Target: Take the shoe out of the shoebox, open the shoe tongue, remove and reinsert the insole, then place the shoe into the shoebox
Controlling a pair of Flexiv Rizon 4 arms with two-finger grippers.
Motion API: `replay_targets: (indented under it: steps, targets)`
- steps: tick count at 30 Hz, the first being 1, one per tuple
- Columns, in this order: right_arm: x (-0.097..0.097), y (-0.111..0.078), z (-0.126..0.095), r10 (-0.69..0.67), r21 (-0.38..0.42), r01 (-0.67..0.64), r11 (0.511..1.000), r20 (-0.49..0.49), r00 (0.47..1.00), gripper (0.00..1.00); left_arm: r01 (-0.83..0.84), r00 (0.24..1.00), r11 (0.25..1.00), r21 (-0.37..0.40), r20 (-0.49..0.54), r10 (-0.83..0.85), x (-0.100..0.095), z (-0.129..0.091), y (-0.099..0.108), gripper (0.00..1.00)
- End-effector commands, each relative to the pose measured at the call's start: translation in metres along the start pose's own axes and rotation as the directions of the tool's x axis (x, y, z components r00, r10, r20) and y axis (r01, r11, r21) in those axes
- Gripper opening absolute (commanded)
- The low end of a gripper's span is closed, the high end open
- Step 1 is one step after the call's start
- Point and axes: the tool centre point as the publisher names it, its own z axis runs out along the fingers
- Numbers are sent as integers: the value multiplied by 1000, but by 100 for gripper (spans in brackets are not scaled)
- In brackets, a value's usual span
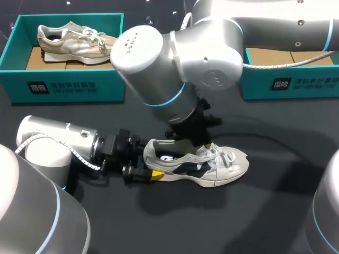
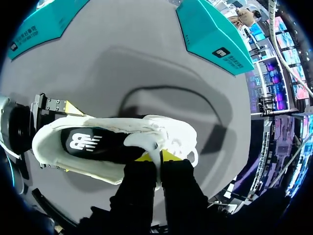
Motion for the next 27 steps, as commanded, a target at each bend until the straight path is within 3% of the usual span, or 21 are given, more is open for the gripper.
replay_targets:
  steps: [1,10,27]
  targets:
    - [-15,0,2,129,11,-128,992,-88,988,0,0,1000,1000,-1,0,0,-3,0,2,0]
    - [-36,2,12,100,55,-91,994,-204,974,0,0,1000,1000,-1,0,0,-3,0,2,0]
    - [-36,2,12,100,55,-91,994,-204,974,0,0,1000,1000,-1,0,0,-3,0,2,0]
